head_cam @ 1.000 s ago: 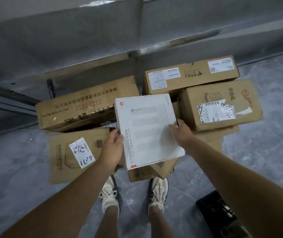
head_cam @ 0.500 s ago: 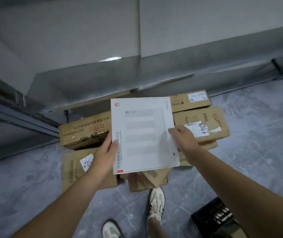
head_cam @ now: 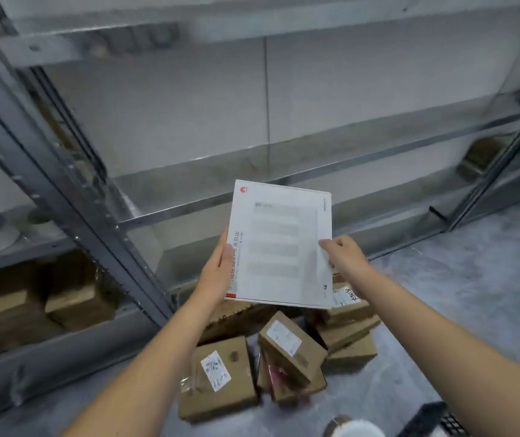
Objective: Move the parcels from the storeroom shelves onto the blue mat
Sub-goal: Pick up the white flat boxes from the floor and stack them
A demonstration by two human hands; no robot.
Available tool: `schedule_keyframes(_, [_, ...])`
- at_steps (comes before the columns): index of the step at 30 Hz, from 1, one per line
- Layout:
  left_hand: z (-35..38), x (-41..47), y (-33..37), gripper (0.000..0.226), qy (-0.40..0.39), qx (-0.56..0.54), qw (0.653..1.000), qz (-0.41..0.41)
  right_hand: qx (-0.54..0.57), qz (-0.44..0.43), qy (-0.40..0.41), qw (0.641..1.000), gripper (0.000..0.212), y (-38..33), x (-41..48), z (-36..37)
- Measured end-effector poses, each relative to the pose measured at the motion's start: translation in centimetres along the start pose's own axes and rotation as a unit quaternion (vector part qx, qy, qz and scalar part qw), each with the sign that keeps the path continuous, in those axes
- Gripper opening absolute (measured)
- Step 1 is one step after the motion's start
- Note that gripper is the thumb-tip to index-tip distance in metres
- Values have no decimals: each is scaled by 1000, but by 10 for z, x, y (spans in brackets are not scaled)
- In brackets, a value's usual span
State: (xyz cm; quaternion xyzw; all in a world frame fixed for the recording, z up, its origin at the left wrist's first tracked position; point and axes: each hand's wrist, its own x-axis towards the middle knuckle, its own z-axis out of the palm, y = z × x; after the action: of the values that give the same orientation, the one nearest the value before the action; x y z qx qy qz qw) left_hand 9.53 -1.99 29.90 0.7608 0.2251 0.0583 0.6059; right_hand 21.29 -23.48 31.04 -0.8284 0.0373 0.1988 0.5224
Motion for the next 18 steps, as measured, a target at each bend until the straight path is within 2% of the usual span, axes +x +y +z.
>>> schedule_keyframes(3, [-20, -6, 39, 40, 4, 34, 999, 42, 18, -13, -44, 999, 46, -12, -16, -22])
schedule_keyframes(5, [-37, -4, 69, 42, -16, 94, 992, 80, 38, -29, -82, 995, 44, -11, -16, -50])
schedule_keyframes(8, [-59, 1, 118, 42, -56, 176, 977, 107, 60, -50, -39, 996, 42, -18, -4, -97])
schedule_keyframes(11, [-61, 1, 165, 36, -109, 210, 963, 131, 116, -78, -21, 990, 54, -48, 10, -133])
schedule_keyframes(13, [-54, 0, 192, 33, -125, 231, 954, 143, 70, -115, -55, 989, 63, -70, 10, -146])
schedule_keyframes(16, [-42, -1, 226, 29, -122, 242, 950, 154, -1, -152, -95, 984, 59, -95, 2, -153])
schedule_keyframes(18, [-37, -1, 241, 31, -118, 231, 951, 166, -7, -172, -116, 978, 57, -105, 0, -156])
